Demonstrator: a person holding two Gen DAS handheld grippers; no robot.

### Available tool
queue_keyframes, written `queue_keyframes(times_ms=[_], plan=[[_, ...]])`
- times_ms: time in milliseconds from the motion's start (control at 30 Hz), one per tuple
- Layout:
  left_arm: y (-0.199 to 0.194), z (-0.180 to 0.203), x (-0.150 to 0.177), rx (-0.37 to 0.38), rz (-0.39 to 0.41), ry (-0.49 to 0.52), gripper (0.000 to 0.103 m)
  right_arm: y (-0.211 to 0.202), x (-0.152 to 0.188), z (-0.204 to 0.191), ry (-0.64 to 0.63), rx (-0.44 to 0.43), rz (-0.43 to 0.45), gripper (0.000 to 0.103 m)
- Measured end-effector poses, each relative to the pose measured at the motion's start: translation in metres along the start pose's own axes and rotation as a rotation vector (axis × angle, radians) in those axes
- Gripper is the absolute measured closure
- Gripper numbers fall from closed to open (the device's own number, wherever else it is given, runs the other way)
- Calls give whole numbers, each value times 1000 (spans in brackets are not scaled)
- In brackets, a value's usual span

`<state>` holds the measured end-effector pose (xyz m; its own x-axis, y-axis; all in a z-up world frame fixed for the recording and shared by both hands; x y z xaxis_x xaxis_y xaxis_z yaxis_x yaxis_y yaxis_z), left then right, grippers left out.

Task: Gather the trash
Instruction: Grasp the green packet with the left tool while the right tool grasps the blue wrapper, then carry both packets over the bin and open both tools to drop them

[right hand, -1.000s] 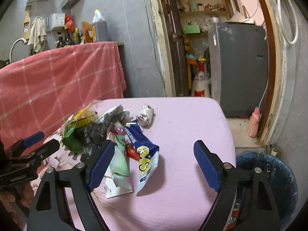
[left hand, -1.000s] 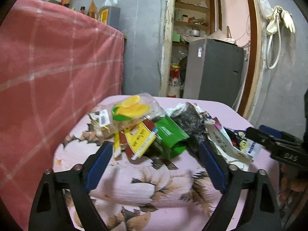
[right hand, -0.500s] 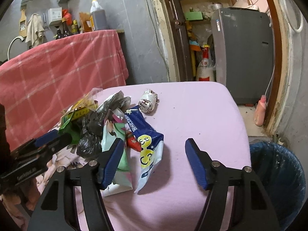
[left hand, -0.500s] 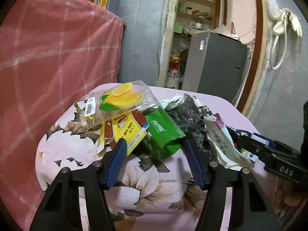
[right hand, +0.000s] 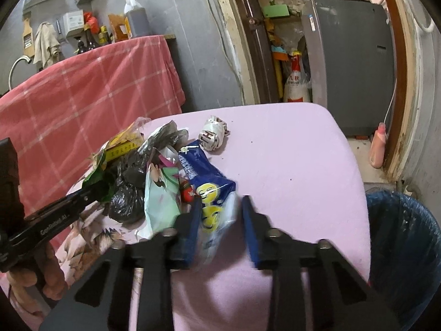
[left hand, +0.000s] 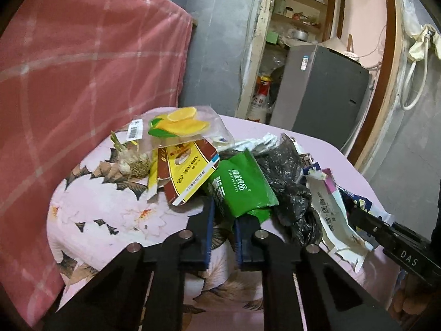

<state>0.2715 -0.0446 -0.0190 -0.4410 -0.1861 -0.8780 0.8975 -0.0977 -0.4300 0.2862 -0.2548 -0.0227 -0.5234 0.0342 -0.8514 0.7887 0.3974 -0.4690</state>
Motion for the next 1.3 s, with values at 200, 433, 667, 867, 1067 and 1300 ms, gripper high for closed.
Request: queue_keyframes(times_ms=[200,433,667,867,1067,1300], plan=[[-15,1,-12,-43,79,21,102,-12,-1,1,-12,9,41,90],[-29,9,-24,-40,136,64,102,-25,-8,1,-25,17,95,92],[-46,21,-28,-12,171,81,102,-43,-17,3,-28,35,161,92],[-61,33,-44,-19,224,87,102,-54,-22,8,-20,55,201,92],[-68,46,-51,14,249,92,102,-67,-28,12,-11,76,247,92],[-67,70,-48,53,265,88,102,-94,-36,30,8,132,320,92]])
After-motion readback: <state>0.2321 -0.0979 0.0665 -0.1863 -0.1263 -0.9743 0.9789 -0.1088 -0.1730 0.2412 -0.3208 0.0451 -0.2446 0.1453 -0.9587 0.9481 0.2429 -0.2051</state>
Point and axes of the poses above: each gripper's, at about its wrist camera, not at the fingertips, and y roughly the way its jaws point, z to its right, x to its underside, the point moved 4 cm from there along y, roughly the way its jaws point, and after that the axes turned 10 degrees about z, right-handed, at the moved point
